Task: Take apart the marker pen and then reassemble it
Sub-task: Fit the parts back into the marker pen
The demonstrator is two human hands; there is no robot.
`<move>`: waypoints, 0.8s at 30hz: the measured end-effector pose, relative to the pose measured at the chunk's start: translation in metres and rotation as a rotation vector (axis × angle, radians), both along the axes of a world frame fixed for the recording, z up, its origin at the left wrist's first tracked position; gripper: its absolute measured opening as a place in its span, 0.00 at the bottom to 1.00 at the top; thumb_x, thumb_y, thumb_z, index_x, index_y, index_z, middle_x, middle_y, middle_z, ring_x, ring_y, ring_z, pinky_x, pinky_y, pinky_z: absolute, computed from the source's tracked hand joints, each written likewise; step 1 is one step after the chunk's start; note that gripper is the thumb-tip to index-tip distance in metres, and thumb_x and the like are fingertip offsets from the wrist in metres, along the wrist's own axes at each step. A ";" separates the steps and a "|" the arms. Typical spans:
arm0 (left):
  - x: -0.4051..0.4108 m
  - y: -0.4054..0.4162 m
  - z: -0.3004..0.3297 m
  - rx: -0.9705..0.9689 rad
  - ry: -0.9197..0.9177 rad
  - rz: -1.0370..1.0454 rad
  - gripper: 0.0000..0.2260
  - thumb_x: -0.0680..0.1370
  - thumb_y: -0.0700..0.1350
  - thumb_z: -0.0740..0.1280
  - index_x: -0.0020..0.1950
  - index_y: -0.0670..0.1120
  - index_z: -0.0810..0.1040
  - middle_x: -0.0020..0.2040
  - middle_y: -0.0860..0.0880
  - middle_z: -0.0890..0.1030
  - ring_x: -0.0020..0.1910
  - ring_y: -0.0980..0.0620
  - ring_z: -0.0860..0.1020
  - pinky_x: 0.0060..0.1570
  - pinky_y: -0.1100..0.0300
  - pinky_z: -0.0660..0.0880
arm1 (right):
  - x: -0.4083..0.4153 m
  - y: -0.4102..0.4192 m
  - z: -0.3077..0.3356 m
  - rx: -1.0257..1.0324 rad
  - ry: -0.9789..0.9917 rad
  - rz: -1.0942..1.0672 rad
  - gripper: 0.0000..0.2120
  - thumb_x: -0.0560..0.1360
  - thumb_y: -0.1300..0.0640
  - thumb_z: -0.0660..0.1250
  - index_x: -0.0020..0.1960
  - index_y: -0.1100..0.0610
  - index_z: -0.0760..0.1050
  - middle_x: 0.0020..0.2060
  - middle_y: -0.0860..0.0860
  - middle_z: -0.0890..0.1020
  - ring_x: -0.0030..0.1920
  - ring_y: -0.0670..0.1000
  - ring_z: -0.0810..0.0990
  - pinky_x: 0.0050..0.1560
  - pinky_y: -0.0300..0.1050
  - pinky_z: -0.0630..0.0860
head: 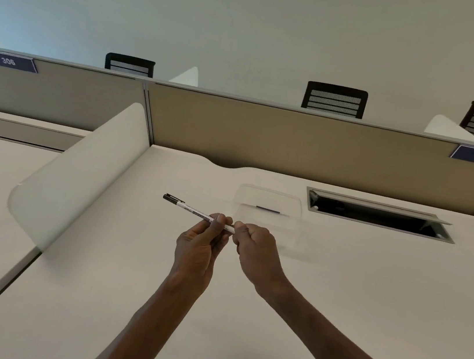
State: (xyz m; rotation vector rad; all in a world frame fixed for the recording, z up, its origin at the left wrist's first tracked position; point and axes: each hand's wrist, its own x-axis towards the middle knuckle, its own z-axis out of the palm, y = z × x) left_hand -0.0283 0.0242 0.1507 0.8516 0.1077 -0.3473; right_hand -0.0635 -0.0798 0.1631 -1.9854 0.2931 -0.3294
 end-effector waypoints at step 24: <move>-0.001 -0.015 -0.006 0.012 0.133 0.019 0.10 0.76 0.43 0.70 0.50 0.36 0.83 0.43 0.44 0.85 0.40 0.55 0.83 0.41 0.66 0.80 | -0.006 -0.030 -0.007 0.353 0.040 0.053 0.19 0.82 0.47 0.56 0.51 0.59 0.79 0.34 0.51 0.76 0.30 0.48 0.70 0.28 0.41 0.66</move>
